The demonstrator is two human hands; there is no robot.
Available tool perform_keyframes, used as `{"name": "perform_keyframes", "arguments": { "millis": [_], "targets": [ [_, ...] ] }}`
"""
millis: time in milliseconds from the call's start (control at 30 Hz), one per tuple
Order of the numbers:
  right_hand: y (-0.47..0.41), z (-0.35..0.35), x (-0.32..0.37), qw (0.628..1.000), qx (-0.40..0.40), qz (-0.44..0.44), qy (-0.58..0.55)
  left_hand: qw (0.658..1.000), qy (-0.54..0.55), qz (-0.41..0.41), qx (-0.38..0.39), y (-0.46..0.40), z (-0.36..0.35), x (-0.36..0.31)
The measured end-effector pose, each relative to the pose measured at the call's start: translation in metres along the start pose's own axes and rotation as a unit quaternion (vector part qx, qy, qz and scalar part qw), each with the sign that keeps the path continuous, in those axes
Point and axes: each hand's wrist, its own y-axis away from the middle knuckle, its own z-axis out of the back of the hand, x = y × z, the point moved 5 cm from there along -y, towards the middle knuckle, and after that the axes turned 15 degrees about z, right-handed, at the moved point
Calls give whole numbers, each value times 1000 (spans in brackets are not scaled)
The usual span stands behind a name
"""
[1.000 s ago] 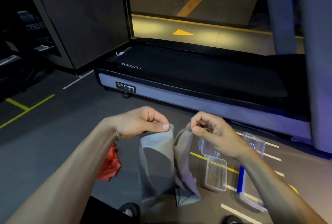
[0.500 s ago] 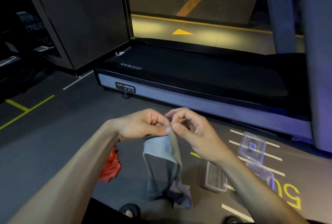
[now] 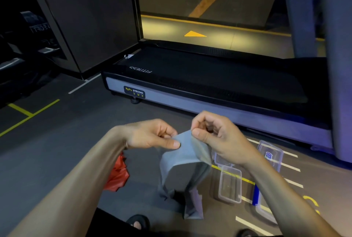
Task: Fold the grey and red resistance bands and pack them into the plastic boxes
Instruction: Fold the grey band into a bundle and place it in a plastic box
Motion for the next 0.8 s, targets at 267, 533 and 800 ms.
{"name": "perform_keyframes", "arguments": {
  "millis": [267, 533, 800],
  "targets": [
    [7, 18, -9, 998, -14, -29, 50, 998, 18, -8, -61, -1, 14, 7],
    [10, 21, -11, 997, -12, -32, 63, 998, 8, -18, -61, -1, 12, 9],
    [11, 22, -11, 997, 9, -37, 74, 998, -28, -29, -53, 3, 12, 2]
  ]
}}
